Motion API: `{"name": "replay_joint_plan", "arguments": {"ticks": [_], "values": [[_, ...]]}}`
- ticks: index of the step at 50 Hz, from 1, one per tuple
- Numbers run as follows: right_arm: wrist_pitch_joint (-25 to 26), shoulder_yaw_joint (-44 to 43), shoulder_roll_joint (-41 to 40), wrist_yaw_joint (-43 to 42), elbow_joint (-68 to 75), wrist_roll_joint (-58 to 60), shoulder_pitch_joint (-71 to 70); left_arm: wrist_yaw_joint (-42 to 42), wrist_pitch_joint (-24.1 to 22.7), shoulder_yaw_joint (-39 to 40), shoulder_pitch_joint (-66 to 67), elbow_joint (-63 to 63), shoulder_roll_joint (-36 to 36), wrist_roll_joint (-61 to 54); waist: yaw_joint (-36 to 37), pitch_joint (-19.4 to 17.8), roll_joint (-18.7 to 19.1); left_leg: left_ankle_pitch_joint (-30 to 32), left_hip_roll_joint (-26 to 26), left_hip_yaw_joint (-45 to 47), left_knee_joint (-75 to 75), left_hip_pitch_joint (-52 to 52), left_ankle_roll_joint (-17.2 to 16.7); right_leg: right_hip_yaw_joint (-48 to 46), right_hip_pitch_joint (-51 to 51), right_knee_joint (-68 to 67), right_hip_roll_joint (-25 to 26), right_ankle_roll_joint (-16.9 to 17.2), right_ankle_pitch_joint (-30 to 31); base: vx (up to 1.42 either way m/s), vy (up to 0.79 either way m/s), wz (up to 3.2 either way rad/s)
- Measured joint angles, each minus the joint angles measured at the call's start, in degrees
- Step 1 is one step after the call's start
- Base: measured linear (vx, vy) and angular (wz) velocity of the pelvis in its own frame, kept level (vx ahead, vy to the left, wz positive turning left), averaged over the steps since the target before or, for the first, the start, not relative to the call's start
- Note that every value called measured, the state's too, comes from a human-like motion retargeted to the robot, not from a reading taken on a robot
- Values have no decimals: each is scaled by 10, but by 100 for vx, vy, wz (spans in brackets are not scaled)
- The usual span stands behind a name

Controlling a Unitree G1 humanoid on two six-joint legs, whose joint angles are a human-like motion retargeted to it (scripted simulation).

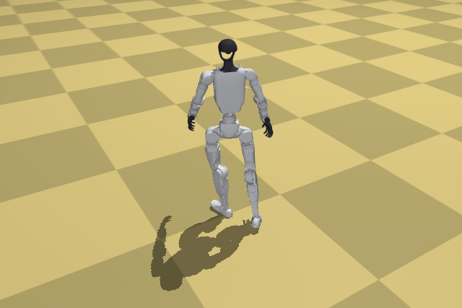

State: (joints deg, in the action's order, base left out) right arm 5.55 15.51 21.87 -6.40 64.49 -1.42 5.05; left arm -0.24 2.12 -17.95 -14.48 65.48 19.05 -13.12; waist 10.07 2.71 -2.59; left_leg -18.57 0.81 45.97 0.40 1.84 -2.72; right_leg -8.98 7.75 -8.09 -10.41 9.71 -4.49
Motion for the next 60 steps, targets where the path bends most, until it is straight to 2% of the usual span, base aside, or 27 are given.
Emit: {"name": "replay_joint_plan", "arguments": {"ticks": [2, 5, 9, 13, 18, 21, 25, 27, 30, 32, 35, 38, 40, 43, 45, 48, 50, 52, 54, 58, 60], "values": [[2, -16, -7, 12, 27, 28, -4, -12, 0, 10, 17, 18, 11, 34, 20, -10, 14, -1, -5, -46, -13, 27, -19, -27, -6, -89, 2, -14, 10, 15, 24, 175], [6, -29, -21, 30, 67, 59, -20, -12, -4, 26, 29, 56, 31, 81, 48, -8, 23, -7, -9, -116, -30, 45, -37, -39, -77, -279, -6, -28, 54, 19, 23, 175], [13, -37, -39, 37, 83, 82, -39, 38, 8, 71, 29, 111, 56, 90, 43, -15, 24, -23, -3, -223, -30, 68, -37, 4, -157, -447, 17, -34, 114, 31, 21, 244], [9, -21, -46, 35, 51, 71, -45, 82, 21, 111, 28, 140, 78, 37, 3, -18, 22, -34, 2, -367, -16, 79, -15, 14, -204, -492, 40, -48, 72, 44, 16, 316], [-16, 18, -39, 29, 2, 31, -61, 108, 6, 109, 35, 123, 100, -56, -53, 3, 5, -28, 12, -543, 3, 53, 8, -44, -270, -424, 1, -90, -7, 49, 9, 321], [-27, 21, -36, 18, -13, 43, -68, 123, -13, 101, 55, 99, 108, -105, -95, 1, -10, -23, 24, -649, 8, 59, 14, -61, -290, -348, -25, -58, -23, 56, 4, 331], [-41, 28, -21, 2, -24, 56, -60, 135, -29, 93, 106, 76, 104, -118, -146, 1, -21, -11, 38, -774, 10, 84, 12, -40, -260, -141, -33, -25, -23, 62, 1, 307], [-39, 31, -8, -7, -18, 70, -80, 159, -32, 101, 121, 76, 94, -116, -173, -15, -20, -1, 37, -826, 5, 108, 8, -33, -216, -3, -36, -15, -4, 64, -6, 263], [-35, 29, 5, -20, -12, 109, -94, 184, -38, 116, 159, 78, 80, -97, -191, -28, -8, 4, 18, -874, -1, 143, -5, -35, -173, 131, -23, 34, 29, 60, -13, 182], [-35, 27, 11, -16, -8, 130, -108, 180, -37, 127, 185, 81, 70, -87, -188, -29, 4, 6, -7, -886, -3, 154, -12, -18, -185, 131, 7, 53, 35, 50, -31, 83], [-36, 23, 13, -9, -6, 141, -124, 158, -35, 137, 227, 85, 55, -85, -173, -21, 14, 12, -31, -904, 5, 168, -17, 21, -184, 131, 54, 53, 68, 48, -35, 35], [-39, 18, 21, -6, -12, 135, -129, 120, -29, 139, 281, 81, 29, -96, -167, -11, -2, 58, 12, -949, 24, 181, -15, 42, -155, 130, 21, 53, 77, 47, -10, 41], [-37, 13, 28, 2, -18, 118, -142, 86, -14, 138, 302, 78, 16, -109, -163, -10, -20, 98, 53, -966, 55, 176, -20, 45, -143, 111, -11, 41, 55, 45, -13, 32], [-29, 6, 31, 17, -34, 89, -146, 49, 21, 132, 319, 72, 7, -111, -145, -15, -50, 115, 128, -900, 203, 124, -14, 54, -136, 53, -43, 20, 3, 42, -27, 11], [-24, 4, 32, 25, -42, 75, -144, 35, 41, 128, 323, 65, 4, -107, -136, -13, -62, 93, 164, -799, 353, 36, 15, 52, -137, 27, -55, 9, -16, 34, -24, 31], [-17, 9, 26, 27, -38, 69, -134, 27, 44, 127, 325, 46, 2, -113, -119, 2, -66, 28, 129, -620, 472, -92, 84, 41, -135, 22, -54, 0, -23, 28, -19, 32], [-9, 16, 19, 31, -24, 74, -131, 25, 35, 129, 319, 30, 4, -130, -98, 8, -74, -20, 90, -508, 467, -137, 122, 40, -131, 26, -53, -3, -24, 26, -16, 2], [3, 27, 11, 38, -2, 86, -134, 28, 22, 134, 304, 15, 5, -162, -71, 10, -82, -48, 59, -401, 384, -141, 132, 42, -129, 30, -51, -1, -29, 26, -12, -20], [13, 31, 4, 46, 24, 102, -145, 34, 10, 142, 278, 3, 6, -195, -43, 8, -82, -48, 32, -285, 268, -126, 109, 41, -125, 31, -39, 0, -37, 26, -7, -21], [14, 20, -11, 49, 70, 135, -160, 35, -11, 156, 230, -15, 2, -215, -7, 5, -57, 3, 3, -25, 68, -89, 10, 10, -97, 40, 5, -5, -59, 25, -3, 30], [11, 14, -17, 50, 88, 145, -163, 29, -15, 155, 212, -22, -1, -205, 3, 5, -46, 25, 5, 68, 15, -79, -22, -11, -78, 48, 24, -15, -65, 24, -3, 74]]}}
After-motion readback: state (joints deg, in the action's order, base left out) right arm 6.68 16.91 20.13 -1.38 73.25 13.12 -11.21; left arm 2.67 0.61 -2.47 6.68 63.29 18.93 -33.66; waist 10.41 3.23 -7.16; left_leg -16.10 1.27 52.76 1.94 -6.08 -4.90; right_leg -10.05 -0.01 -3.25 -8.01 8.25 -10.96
